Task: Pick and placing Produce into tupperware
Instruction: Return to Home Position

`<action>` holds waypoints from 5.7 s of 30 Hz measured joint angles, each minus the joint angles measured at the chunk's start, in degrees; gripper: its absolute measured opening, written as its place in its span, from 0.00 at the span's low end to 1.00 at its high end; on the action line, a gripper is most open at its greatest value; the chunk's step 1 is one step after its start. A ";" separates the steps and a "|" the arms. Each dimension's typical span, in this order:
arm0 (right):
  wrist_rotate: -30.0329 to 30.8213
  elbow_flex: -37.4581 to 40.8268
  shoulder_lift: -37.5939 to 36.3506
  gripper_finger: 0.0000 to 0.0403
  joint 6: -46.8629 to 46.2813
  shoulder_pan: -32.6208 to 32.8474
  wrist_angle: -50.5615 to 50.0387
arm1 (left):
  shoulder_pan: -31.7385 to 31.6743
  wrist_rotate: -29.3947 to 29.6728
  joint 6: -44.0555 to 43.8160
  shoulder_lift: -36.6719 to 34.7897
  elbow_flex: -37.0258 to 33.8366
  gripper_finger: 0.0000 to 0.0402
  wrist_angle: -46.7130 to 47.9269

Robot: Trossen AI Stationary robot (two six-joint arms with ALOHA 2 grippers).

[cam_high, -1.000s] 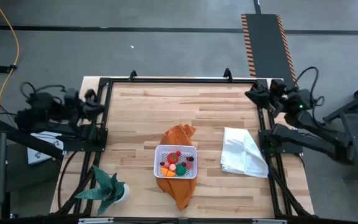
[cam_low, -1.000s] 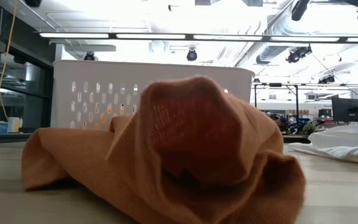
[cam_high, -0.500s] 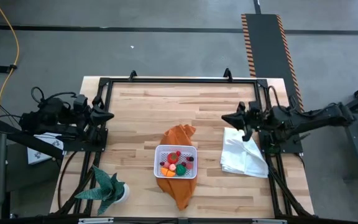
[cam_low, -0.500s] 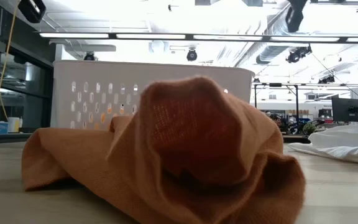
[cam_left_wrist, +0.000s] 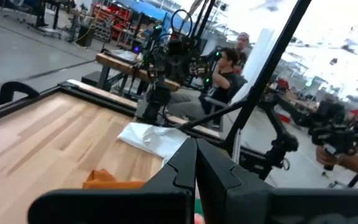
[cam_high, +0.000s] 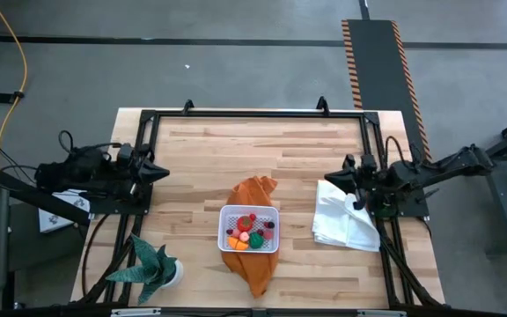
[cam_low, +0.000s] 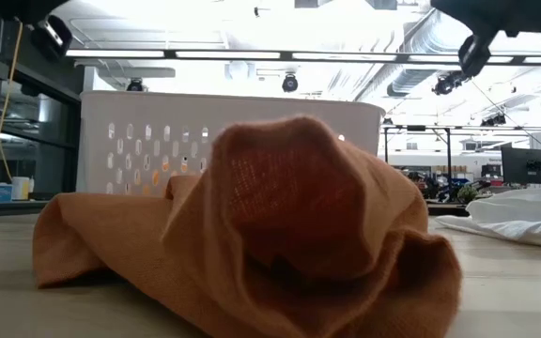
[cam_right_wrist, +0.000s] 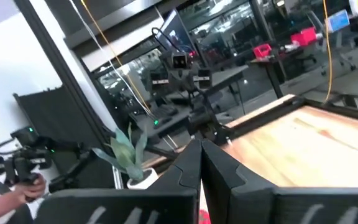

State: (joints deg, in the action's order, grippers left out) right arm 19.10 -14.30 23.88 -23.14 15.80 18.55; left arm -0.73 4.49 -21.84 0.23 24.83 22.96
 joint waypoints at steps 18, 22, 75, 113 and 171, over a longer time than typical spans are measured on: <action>1.69 13.74 -13.65 0.00 0.93 -0.03 -0.51 | 0.00 1.74 4.96 0.18 -8.84 0.00 -8.83; 2.18 13.74 -13.60 0.00 1.14 -0.06 -1.38 | 0.00 2.19 5.15 0.16 -12.63 0.00 -13.97; -2.61 13.76 -13.47 0.00 12.98 -0.06 -15.52 | 0.00 -5.07 13.96 0.79 -24.28 0.00 -23.58; -2.59 13.74 -13.44 0.00 12.71 -0.08 -15.54 | 0.00 -5.07 13.94 0.77 -24.28 0.00 -23.62; -2.59 13.72 -13.45 0.00 12.73 -0.06 -15.56 | 0.00 -5.09 13.93 0.76 -24.28 0.00 -23.62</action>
State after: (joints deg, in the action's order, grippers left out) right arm 16.51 -0.58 10.43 -10.41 15.74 2.98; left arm -0.73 -0.60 -7.91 0.98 0.56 -0.67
